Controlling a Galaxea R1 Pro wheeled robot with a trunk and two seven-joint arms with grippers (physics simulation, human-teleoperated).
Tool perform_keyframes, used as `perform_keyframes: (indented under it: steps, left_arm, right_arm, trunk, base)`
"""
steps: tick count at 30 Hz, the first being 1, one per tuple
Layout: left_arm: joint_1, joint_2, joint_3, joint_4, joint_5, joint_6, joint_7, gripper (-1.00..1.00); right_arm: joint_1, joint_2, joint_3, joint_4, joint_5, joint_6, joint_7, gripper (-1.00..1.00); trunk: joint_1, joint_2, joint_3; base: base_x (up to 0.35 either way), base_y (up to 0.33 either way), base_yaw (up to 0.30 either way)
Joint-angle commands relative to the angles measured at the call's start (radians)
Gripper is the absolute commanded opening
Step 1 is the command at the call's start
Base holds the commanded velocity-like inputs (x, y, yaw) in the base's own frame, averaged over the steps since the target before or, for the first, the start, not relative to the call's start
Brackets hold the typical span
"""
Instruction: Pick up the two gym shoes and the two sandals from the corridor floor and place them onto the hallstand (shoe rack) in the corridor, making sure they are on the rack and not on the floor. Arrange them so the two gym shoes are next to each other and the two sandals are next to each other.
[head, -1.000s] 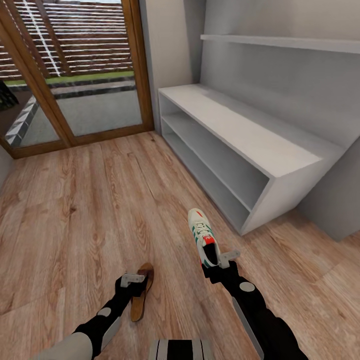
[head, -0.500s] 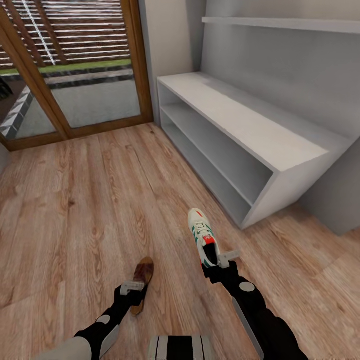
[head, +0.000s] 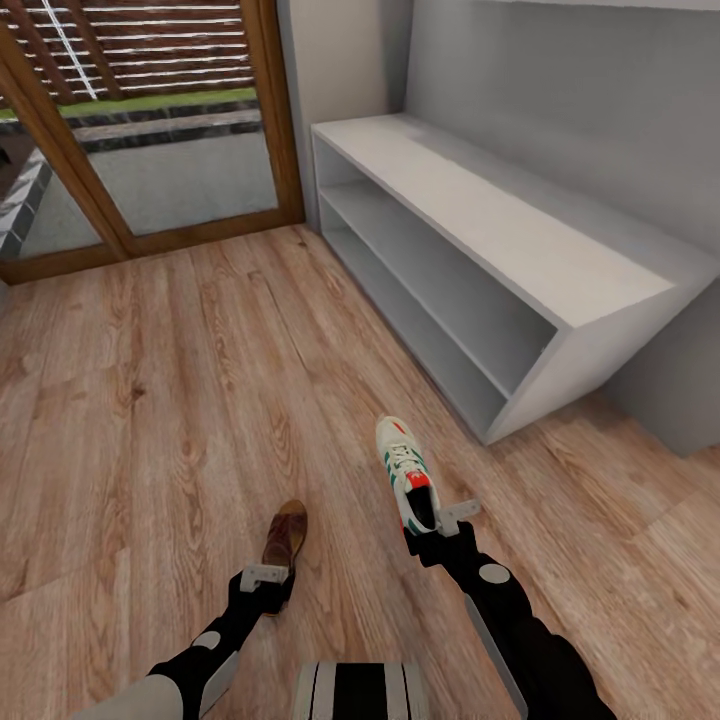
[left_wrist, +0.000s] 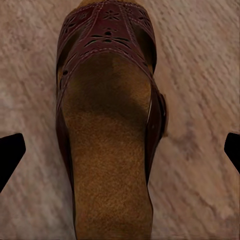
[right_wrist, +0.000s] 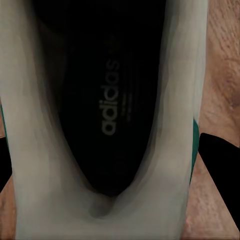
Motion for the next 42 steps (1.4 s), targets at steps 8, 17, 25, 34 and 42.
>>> perform_keyframes:
  steps: [8,17,25,34,42]
  left_arm:
    - [0.000,0.000,0.001,-0.002,-0.002,-0.003,-0.002,1.00]
    - [0.000,0.000,0.002,-0.006,-0.002,-0.003,-0.002,1.00]
    - [0.000,0.000,0.003,-0.008,-0.002,-0.003,-0.002,1.00]
    - [0.000,0.000,0.003,-0.009,-0.002,-0.003,-0.002,1.00]
    - [0.000,0.001,0.003,-0.010,-0.002,-0.004,-0.002,1.00]
  right_arm:
    - [0.000,0.000,0.000,-0.002,-0.001,0.005,0.000,-1.00]
    - [0.000,0.000,0.000,-0.002,-0.001,0.005,0.000,-1.00]
    - [0.000,0.000,0.000,-0.002,-0.001,0.005,0.000,-1.00]
    - [0.000,0.000,0.000,-0.002,-0.001,0.005,0.000,-1.00]
    - [0.000,0.000,0.000,-0.002,-0.001,0.005,0.000,-1.00]
  trunk:
    - [0.003,-0.002,-0.045]
    - [0.007,-0.004,-0.094]
    - [0.011,-0.006,-0.138]
    - [0.013,-0.007,-0.160]
    - [0.014,-0.008,-0.172]
  base:
    - [0.000,0.000,0.000]
    - [0.000,0.000,0.000]
    - [0.000,0.000,0.000]
    - [0.000,0.000,0.000]
    - [0.000,0.000,0.000]
